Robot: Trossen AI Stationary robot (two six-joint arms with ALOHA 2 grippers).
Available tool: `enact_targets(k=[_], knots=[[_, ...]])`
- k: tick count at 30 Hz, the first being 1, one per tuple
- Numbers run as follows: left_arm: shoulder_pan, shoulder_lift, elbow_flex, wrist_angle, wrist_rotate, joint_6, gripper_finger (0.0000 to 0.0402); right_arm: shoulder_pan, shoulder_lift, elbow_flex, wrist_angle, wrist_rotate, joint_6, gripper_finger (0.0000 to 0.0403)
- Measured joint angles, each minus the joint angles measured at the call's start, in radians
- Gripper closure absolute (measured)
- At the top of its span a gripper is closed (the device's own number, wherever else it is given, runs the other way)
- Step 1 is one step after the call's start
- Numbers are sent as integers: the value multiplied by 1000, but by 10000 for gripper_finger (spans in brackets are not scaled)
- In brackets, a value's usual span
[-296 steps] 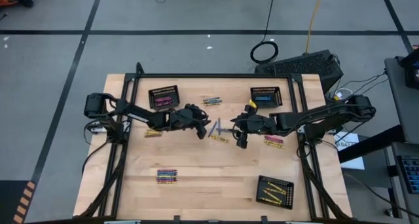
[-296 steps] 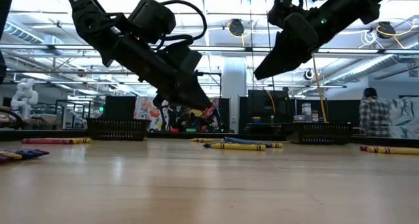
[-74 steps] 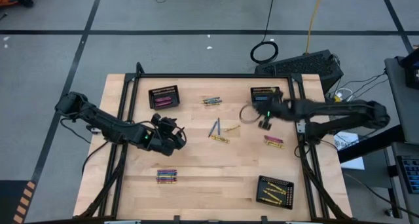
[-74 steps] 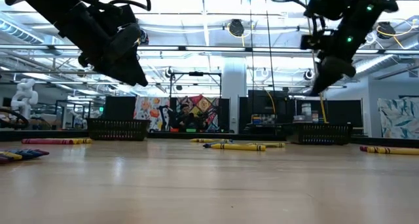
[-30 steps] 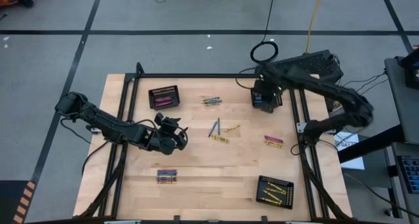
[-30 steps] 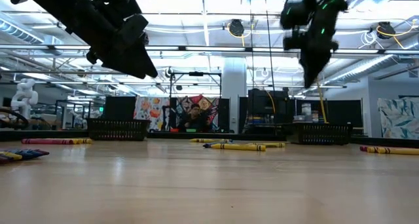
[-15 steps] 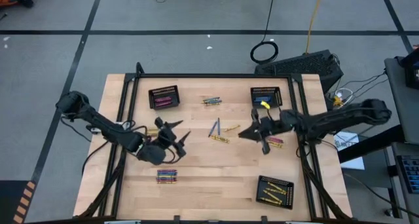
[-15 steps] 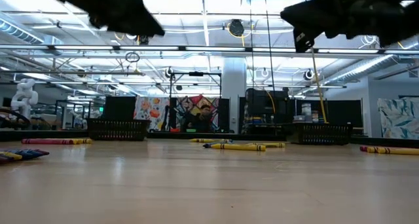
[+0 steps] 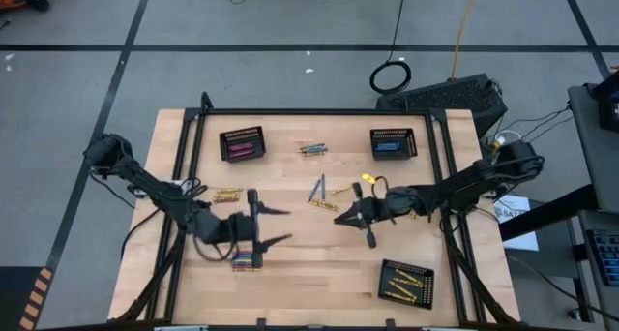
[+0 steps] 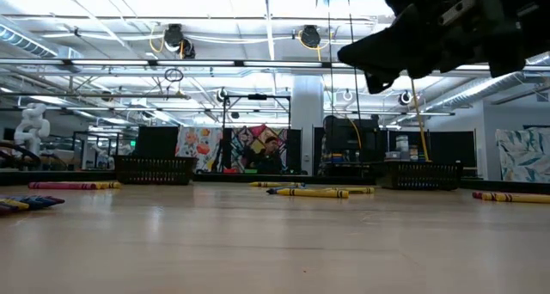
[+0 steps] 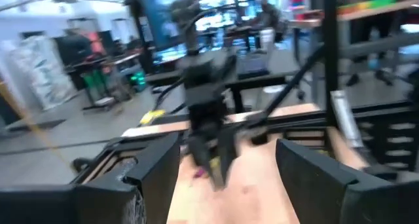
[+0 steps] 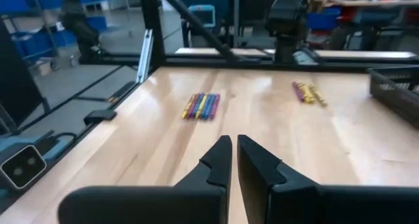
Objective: Sort crayons
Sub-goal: Put the red crayon into the top left black bin
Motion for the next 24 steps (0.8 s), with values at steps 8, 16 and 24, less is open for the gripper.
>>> enact_targets(k=[8, 16, 24], knots=[[-142, -4, 328, -758, -235, -199, 146, -1, 143, 108, 0, 3, -40, 392], [-132, -4, 421, -1460, -60, -911, 146, -2, 250, 198, 0, 3, -60, 392], [-141, 99, 417, -1729, 207, -1134, 146, -4, 273, 225, 0, 3, -78, 392]])
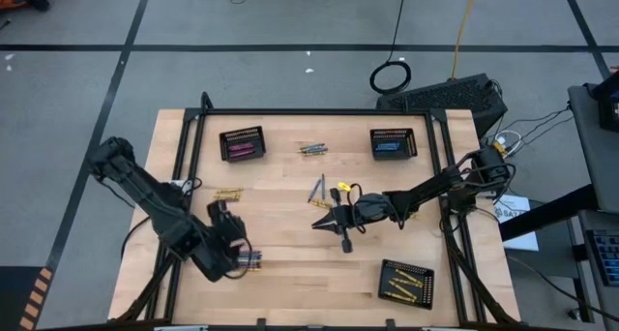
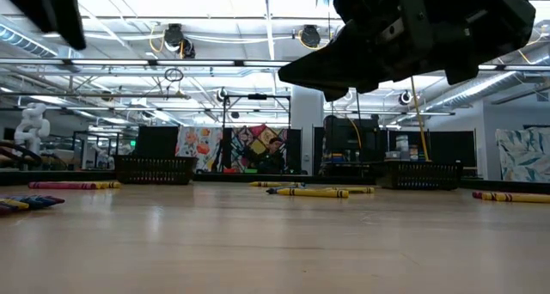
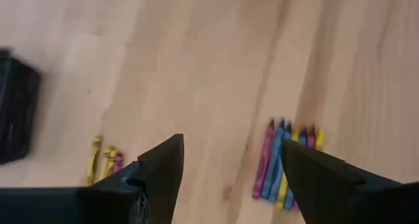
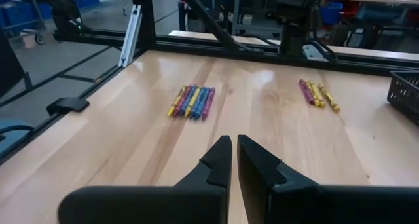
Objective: Sort crayons
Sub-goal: Put the red crayon into the top left black bin
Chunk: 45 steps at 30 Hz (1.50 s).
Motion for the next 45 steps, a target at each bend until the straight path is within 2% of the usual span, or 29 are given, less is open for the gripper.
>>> enact_targets(k=[5, 10, 13, 17, 20, 25, 30, 36, 42, 45], knots=[[21, 94, -1, 54, 101, 85, 147, 0, 0, 2, 1, 0, 24, 392], [27, 120, -34, 54, 90, 69, 164, 0, 0, 2, 1, 0, 26, 392], [33, 61, -133, 73, 85, 7, 180, 2, 0, 2, 1, 0, 26, 392], [78, -62, -323, 220, 85, -1, 204, 2, 0, 2, 1, 0, 26, 392], [171, -150, -456, 307, 134, -49, 222, 2, 0, 2, 1, 0, 26, 392], [343, -216, -598, 282, 181, -147, 257, 1, 0, 2, 1, 4, 25, 392], [436, -219, -622, 286, 186, -43, 296, 1, -1, 2, -8, 4, 26, 392], [499, -218, -622, 325, 182, 59, 343, 1, -1, 2, -15, 4, 50, 392], [526, -218, -626, 313, 176, 63, 390, 1, -1, 2, -15, 5, 52, 392], [526, -218, -643, 323, 164, 58, 399, 1, -1, 2, -15, 5, 52, 392]])
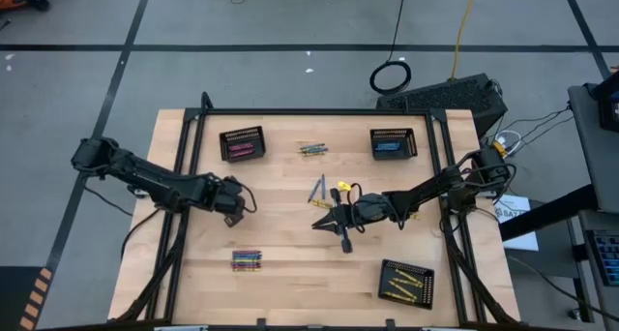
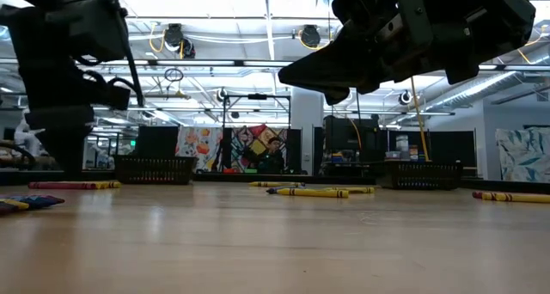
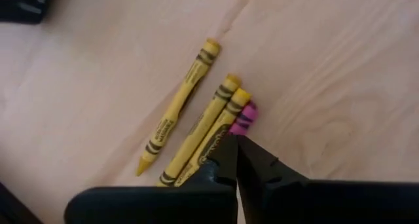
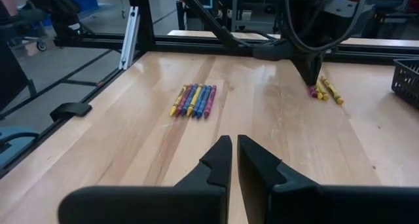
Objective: Sort crayons
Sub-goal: Put the red crayon into the top left black bin
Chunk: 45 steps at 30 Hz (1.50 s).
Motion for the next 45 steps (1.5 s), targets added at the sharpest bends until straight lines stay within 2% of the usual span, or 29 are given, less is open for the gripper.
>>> enact_targets(k=[8, 19, 25, 28, 32, 38, 41, 45], knots=[[-16, 0, -26, 30, -17, -1, 398, 0, 0, 0, 0, 0, 0, 392], [-92, 1, 56, 39, 8, 5, 398, 0, 0, 0, 0, 0, 0, 392], [-166, 1, 66, 44, 219, -3, 394, 0, 0, 0, 0, 0, 0, 392], [-199, 1, 66, 45, 231, -4, 373, 0, 0, 0, 0, 5, -2, 392], [-224, 1, 66, 54, 224, -22, 318, 0, 0, 0, 0, 5, -2, 392], [-233, 1, 66, 28, 128, 56, 233, 0, 0, 0, 0, 5, -3, 392], [-240, 1, 66, 32, 88, 88, 221, 0, 0, 0, 0, 5, -3, 392], [-269, 1, 61, 37, 19, 134, 228, 0, 0, 0, -2, 5, -1, 392]])
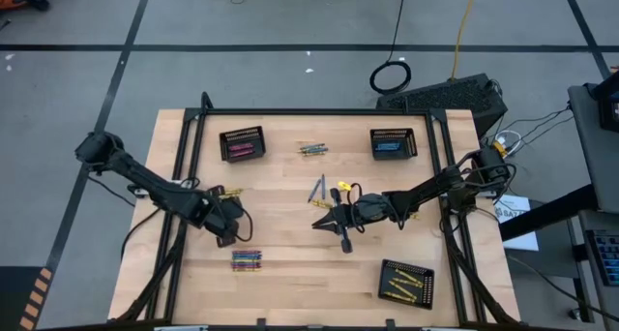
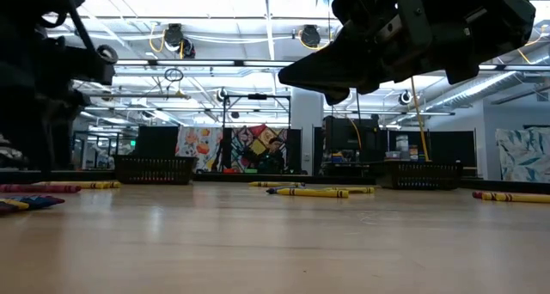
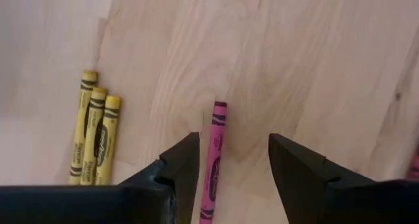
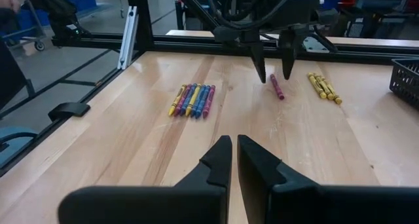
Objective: Sort crayons
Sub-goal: Put the red crayon into the top left black bin
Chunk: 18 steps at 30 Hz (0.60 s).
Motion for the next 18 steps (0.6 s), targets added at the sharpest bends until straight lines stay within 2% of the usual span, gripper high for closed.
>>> enact_targets(k=[7, 13, 18], knots=[[-10, 0, -72, 14, -17, -4, 254, -1, 0, 0, -20, 48, 0, 392], [-10, -3, -135, 94, -14, -5, 278, -1, 0, 0, -21, 48, 0, 392], [-10, -4, -147, 123, -3, -5, 313, -1, -13, 0, -88, 47, -40, 392]])
